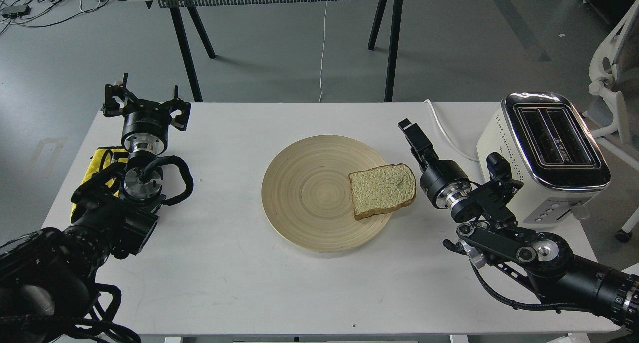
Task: Put bread in toaster with right arm
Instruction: 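Move the right gripper from the toaster toward the bread slice on the plate, then close the right gripper on the edge of the bread slice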
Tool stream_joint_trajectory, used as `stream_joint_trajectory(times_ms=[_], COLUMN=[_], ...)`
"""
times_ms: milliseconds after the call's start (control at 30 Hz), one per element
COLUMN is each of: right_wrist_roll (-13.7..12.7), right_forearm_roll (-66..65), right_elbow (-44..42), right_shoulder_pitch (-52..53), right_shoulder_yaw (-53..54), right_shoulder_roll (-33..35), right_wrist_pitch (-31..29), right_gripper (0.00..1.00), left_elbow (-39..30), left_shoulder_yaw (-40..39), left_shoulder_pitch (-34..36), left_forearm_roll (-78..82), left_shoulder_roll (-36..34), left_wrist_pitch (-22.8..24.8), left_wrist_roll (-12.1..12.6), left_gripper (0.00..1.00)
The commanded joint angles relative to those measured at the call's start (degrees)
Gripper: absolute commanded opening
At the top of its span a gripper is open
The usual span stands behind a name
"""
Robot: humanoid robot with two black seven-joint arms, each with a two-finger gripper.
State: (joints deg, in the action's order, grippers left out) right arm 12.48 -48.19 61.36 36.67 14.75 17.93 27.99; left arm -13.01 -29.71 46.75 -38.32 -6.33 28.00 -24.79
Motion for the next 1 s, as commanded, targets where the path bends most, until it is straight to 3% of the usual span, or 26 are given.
stream_joint_trajectory(times_ms=[0, 200, 967], right_wrist_roll=[-1.40, -2.54, -2.46], right_forearm_roll=[-1.38, -1.47, -0.94], right_elbow=[-0.71, -2.21, -2.13], right_shoulder_pitch=[-0.28, -0.37, -2.13], right_shoulder_yaw=[-2.62, -5.96, -6.75], right_shoulder_roll=[0.08, 0.17, 1.66], right_wrist_pitch=[0.01, 0.01, 0.01], right_gripper=[0.99, 0.99, 0.99], left_elbow=[0.00, 0.00, 0.00], left_shoulder_yaw=[0.00, 0.00, 0.00], left_shoulder_pitch=[0.09, 0.00, 0.09], left_forearm_roll=[0.00, 0.00, 0.00], left_shoulder_roll=[0.00, 0.00, 0.00], left_wrist_pitch=[0.00, 0.00, 0.00], left_wrist_roll=[0.01, 0.01, 0.09], left_gripper=[1.00, 1.00, 1.00])
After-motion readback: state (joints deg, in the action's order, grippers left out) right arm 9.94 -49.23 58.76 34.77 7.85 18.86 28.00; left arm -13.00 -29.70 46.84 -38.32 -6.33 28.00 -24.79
